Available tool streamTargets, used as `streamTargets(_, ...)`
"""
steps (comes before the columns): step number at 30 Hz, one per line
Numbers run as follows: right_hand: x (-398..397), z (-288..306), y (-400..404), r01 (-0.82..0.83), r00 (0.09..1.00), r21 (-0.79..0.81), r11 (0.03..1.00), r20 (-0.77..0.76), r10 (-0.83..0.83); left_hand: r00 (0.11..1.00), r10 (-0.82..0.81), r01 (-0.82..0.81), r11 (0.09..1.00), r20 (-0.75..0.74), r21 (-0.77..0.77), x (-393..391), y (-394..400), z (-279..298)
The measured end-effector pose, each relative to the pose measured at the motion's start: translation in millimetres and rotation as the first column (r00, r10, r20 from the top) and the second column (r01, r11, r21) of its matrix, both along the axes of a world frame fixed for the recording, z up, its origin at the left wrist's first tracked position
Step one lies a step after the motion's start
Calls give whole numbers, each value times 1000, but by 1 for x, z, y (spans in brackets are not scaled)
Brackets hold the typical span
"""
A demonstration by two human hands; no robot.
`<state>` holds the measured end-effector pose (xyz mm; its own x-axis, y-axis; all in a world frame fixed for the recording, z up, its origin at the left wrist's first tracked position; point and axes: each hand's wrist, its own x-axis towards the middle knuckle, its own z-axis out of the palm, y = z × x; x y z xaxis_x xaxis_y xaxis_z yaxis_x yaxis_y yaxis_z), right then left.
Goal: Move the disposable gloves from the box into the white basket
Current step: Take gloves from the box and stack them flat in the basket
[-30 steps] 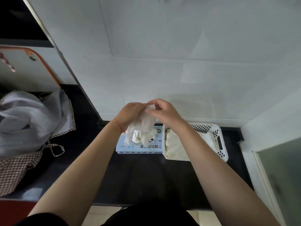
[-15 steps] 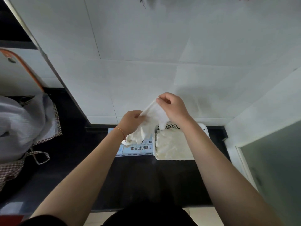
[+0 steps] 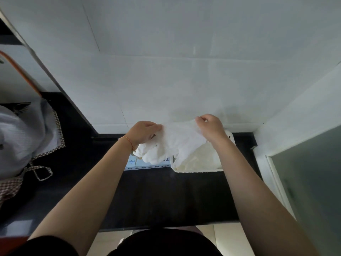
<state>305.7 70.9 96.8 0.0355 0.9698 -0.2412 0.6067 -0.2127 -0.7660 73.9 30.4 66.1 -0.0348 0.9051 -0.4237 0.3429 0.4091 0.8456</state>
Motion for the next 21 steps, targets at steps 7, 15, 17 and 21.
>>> streamTargets(7, 45, -34, -25, -78, 982, -307, 948, -185, 21, 970, -164, 146, 983, -178, -111, 44, 6, -34)
streamTargets(15, 94, -59, -10, -145, 973, -361, 921, -223, 66, 808, -344, 325, 937, -478, -124, 72, 44, -33)
streamTargets(17, 104, -73, -5, -139, 987, -344, 929, -126, 101, 731, -404, 403, 906, -550, -130, 86, 51, -47)
streamTargets(21, 119, -91, 1, -187, 977, -305, 934, 39, 209, 614, -446, 478, 866, -651, -143, 113, 57, -71)
